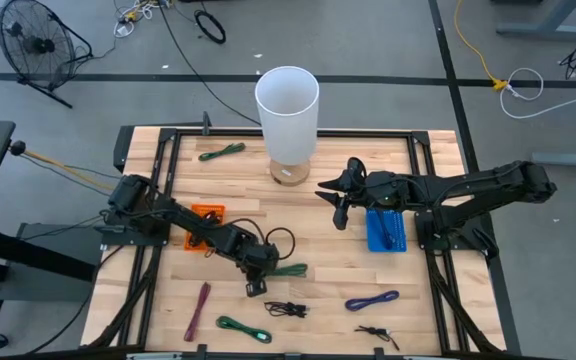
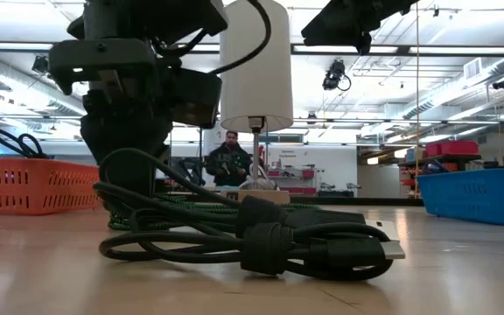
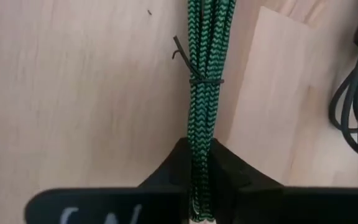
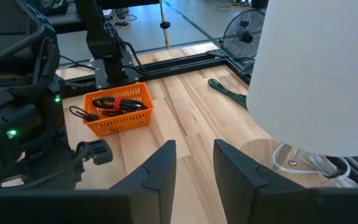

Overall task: Pick & Place USB Port
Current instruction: Put the green charger cable into the blue bin

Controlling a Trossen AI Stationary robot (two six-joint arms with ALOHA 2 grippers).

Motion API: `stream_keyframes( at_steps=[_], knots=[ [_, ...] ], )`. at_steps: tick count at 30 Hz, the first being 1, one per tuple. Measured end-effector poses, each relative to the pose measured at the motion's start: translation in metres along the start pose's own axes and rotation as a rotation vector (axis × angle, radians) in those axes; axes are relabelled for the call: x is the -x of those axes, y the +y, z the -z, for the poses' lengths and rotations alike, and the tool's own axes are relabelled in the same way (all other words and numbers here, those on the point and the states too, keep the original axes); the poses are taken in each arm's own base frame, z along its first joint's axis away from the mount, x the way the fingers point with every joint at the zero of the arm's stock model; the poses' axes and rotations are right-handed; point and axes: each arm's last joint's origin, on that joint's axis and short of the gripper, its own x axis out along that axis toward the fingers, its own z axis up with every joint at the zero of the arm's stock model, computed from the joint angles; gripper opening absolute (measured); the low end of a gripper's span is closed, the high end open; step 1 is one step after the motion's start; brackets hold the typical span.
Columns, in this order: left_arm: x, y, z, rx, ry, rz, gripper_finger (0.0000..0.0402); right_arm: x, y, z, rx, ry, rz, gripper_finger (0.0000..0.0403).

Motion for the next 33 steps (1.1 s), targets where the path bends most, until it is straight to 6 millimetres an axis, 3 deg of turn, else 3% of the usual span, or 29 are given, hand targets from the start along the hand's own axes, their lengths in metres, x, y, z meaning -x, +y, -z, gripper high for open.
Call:
stream_keyframes(
  at_steps=[4, 9, 13, 18, 27, 33],
  knots=[
    [0.001, 0.003, -0.005, 0.014, -0.019, -0.012, 0.0025, 0.0, 0.0, 0.001, 0.001, 0.006, 0.0, 0.0107],
    [0.016, 0.009, -0.019, -0.022, -0.102, -0.047, 0.0025, 0.0, 0.0, 0.001, 0.003, 0.014, 0.003, 0.0107],
    [0.054, 0.016, -0.038, -0.054, -0.262, -0.103, 0.0025, 0.0, -0.001, 0.003, 0.007, 0.026, 0.005, 0.0107],
    [0.109, 0.034, -0.048, -0.051, -0.441, -0.184, 0.0025, 0.0, -0.001, 0.003, 0.014, 0.026, 0.007, 0.0107],
    [0.201, 0.057, -0.037, -0.032, -0.708, -0.358, 0.0025, 0.0, -0.002, 0.001, 0.049, -0.003, 0.079, 0.0107],
    [0.232, 0.056, -0.044, -0.089, -0.921, -0.288, 0.0024, 0.001, 0.0, -0.011, 0.048, -0.112, 0.031, 0.0107]
  ],
)
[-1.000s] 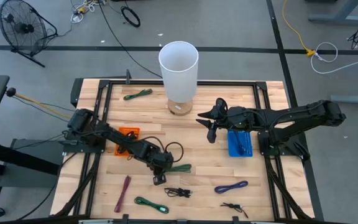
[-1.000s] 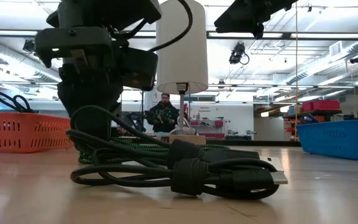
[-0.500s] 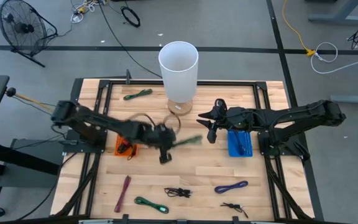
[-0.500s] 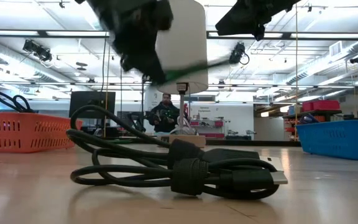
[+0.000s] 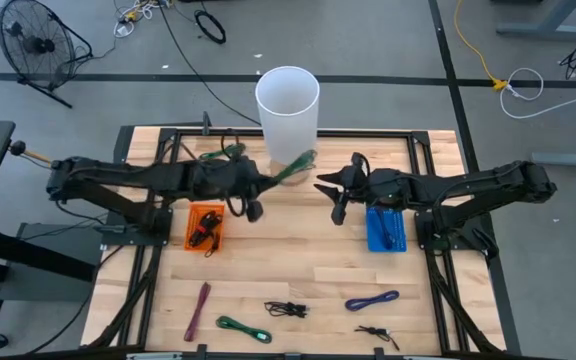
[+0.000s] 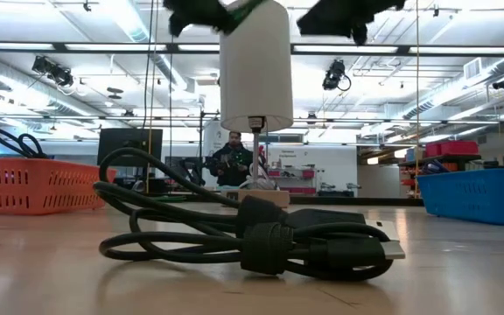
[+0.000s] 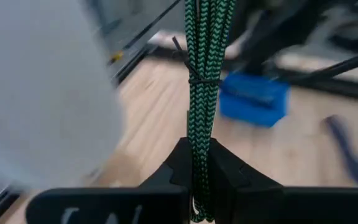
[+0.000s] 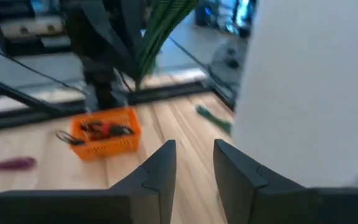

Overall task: Pick & Place USB Port
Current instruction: Put the green charger cable into the blue bin

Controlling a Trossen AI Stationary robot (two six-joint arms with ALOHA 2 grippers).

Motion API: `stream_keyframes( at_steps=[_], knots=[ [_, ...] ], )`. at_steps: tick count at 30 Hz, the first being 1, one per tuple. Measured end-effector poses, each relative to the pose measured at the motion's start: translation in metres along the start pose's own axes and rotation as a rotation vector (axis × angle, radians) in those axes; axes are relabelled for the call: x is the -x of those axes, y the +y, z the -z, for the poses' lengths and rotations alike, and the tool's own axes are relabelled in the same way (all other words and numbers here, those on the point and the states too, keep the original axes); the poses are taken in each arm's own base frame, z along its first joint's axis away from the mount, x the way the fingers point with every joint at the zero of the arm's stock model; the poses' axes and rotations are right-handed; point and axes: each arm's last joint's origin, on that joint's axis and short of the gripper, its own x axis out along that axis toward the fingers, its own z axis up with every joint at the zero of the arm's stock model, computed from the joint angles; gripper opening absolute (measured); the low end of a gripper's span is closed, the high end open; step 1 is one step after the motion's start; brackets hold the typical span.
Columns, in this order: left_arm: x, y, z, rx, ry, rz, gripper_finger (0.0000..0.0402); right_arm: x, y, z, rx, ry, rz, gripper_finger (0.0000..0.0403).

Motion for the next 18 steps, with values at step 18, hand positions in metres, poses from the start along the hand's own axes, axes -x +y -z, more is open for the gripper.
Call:
stream_keyframes(
  at_steps=[18],
  knots=[
    [-0.046, -0.019, 0.003, -0.039, -0.098, 0.174, 0.0024, 0.0, 0.003, -0.016, -0.037, -0.157, -0.095, 0.0196]
  ],
)
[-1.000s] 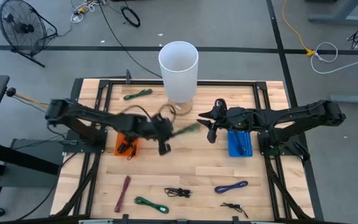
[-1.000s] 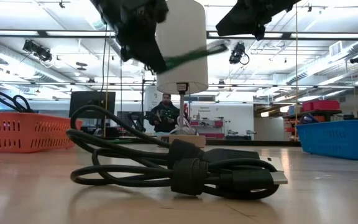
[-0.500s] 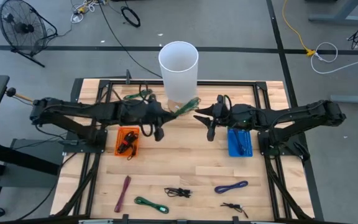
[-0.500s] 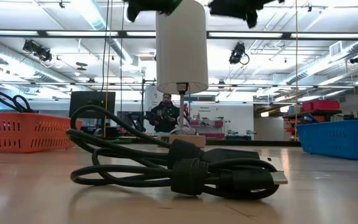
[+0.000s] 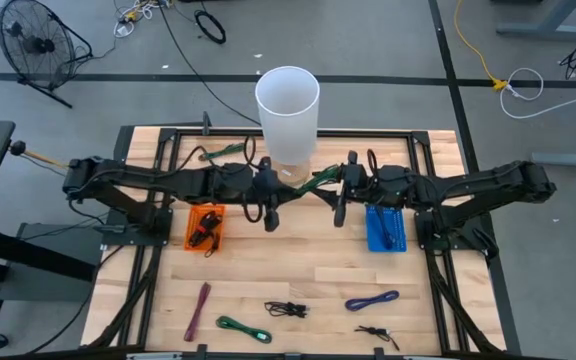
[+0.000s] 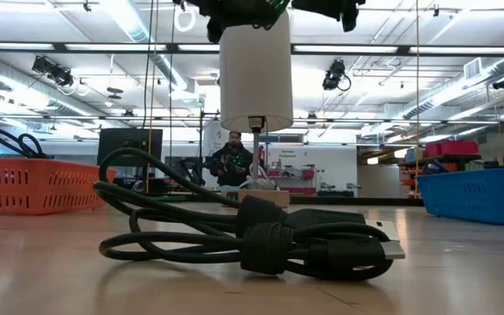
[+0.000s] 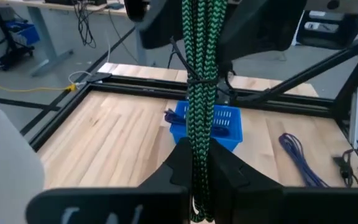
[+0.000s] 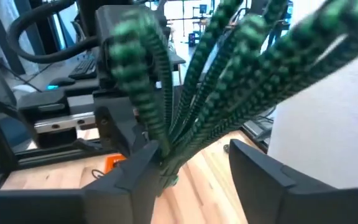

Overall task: Pick & Place USB Port
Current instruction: Put the green charger cable into the blue bin

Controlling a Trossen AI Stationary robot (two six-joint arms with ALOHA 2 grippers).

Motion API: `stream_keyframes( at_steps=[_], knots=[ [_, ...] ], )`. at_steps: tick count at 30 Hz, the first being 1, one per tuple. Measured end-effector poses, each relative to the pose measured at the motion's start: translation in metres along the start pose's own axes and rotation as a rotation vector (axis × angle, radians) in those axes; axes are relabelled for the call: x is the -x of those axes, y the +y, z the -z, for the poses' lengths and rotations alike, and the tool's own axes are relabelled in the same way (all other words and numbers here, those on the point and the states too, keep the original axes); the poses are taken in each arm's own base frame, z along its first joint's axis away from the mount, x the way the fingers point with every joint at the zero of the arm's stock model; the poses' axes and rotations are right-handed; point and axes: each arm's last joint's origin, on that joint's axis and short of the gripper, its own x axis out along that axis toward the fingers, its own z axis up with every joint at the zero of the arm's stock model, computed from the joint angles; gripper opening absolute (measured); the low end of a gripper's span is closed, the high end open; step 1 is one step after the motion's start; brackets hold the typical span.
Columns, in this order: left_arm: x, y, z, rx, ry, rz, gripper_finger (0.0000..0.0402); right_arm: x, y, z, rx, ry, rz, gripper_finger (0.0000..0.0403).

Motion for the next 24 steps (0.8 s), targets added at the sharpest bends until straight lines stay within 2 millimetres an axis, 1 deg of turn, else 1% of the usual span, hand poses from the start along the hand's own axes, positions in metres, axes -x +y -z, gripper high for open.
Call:
stream_keyframes(
  at_steps=[3, 5, 6, 8, 11, 12, 19, 24],
  knots=[
    [-0.001, 0.0, 0.0, 0.0, -0.003, 0.003, 0.0024, 0.0, 0.0, -0.005, 0.006, -0.051, 0.014, 0.0204],
    [-0.001, -0.001, 0.0, 0.0, 0.001, 0.005, 0.0024, 0.0, 0.0, -0.007, -0.004, -0.07, 0.021, 0.0193],
    [-0.001, -0.001, 0.0, 0.0, 0.001, 0.005, 0.0024, 0.0, 0.0, -0.007, -0.004, -0.071, 0.019, 0.0179],
    [-0.001, 0.0, 0.0, 0.0, 0.0, 0.003, 0.0025, 0.0, 0.0, -0.007, -0.003, -0.069, 0.012, 0.0135],
    [-0.001, 0.0, 0.001, 0.004, 0.0, -0.019, 0.0038, 0.0, 0.0, -0.005, 0.009, -0.055, 0.005, 0.0037],
    [-0.001, 0.001, 0.001, 0.003, 0.0, -0.024, 0.0044, 0.0, 0.0, -0.005, 0.023, -0.055, 0.007, 0.0023],
    [-0.001, 0.002, 0.0, -0.003, -0.008, -0.06, 0.0078, 0.002, -0.002, -0.006, 0.024, -0.054, 0.067, 0.001],
    [0.003, 0.002, -0.002, -0.053, -0.008, -0.063, 0.0085, 0.014, -0.007, -0.01, 0.01, -0.025, 0.108, 0.001]
  ],
)
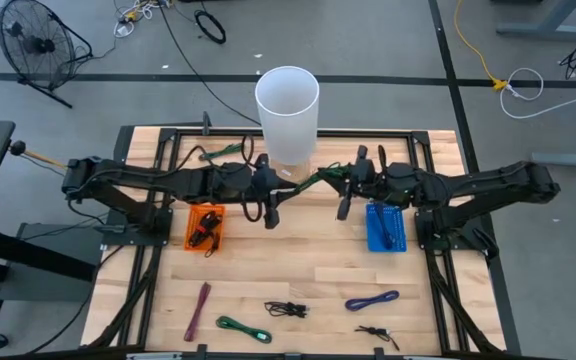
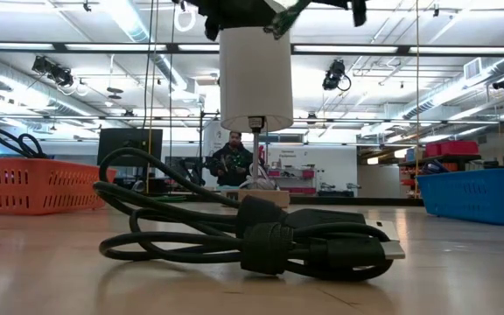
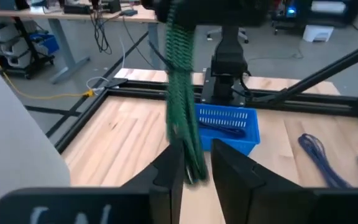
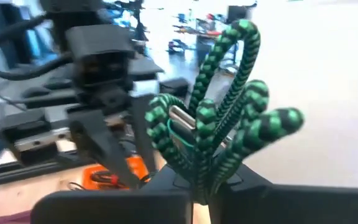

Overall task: Pick & Place USB Port
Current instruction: Put the green charger cable into the blue bin

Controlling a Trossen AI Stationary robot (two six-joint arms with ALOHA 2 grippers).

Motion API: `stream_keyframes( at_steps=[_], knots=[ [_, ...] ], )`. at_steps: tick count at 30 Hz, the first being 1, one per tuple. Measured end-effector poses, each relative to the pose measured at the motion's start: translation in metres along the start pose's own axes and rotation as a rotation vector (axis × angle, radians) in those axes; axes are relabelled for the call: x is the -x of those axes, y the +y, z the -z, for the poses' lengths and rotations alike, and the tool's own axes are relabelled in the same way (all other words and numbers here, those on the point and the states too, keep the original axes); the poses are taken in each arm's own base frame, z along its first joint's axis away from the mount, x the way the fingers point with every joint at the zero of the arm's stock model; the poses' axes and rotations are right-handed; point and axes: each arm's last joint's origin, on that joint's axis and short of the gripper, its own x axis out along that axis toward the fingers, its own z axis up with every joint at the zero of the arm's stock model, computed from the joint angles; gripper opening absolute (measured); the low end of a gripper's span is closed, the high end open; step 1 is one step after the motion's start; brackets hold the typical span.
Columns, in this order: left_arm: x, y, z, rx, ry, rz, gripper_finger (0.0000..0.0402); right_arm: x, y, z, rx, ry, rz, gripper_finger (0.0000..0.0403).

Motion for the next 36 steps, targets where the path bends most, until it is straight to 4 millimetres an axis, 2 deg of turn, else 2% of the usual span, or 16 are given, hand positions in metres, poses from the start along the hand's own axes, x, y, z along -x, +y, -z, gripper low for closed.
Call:
stream_keyframes(
  at_steps=[6, 10, 15, 19, 25, 29, 36],
  knots=[
    [0.013, 0.003, -0.004, -0.04, 0.019, -0.029, 0.0086, 0.027, -0.013, 0.0, -0.11, 0.125, 0.027, 0.001],
    [0.019, 0.005, -0.003, -0.051, 0.055, -0.038, 0.0087, 0.051, -0.022, 0.016, -0.239, 0.365, 0.049, 0.001],
    [0.02, 0.006, -0.001, -0.055, 0.073, -0.042, 0.0087, 0.078, -0.032, 0.045, -0.386, 0.725, 0.196, 0.001],
    [0.02, 0.006, -0.001, -0.056, 0.075, -0.042, 0.0087, 0.09, -0.033, 0.058, -0.484, 0.934, 0.252, 0.001],
    [0.02, 0.006, 0.0, -0.057, 0.082, -0.042, 0.0087, 0.094, -0.031, 0.063, -0.558, 1.045, 0.242, 0.001],
    [0.02, 0.006, 0.001, -0.06, 0.095, -0.042, 0.0087, 0.093, -0.029, 0.069, -0.535, 1.107, 0.28, 0.001],
    [0.02, 0.006, 0.003, -0.064, 0.117, -0.043, 0.0087, 0.085, -0.027, 0.109, -0.539, 1.165, 0.304, 0.001]
  ],
)
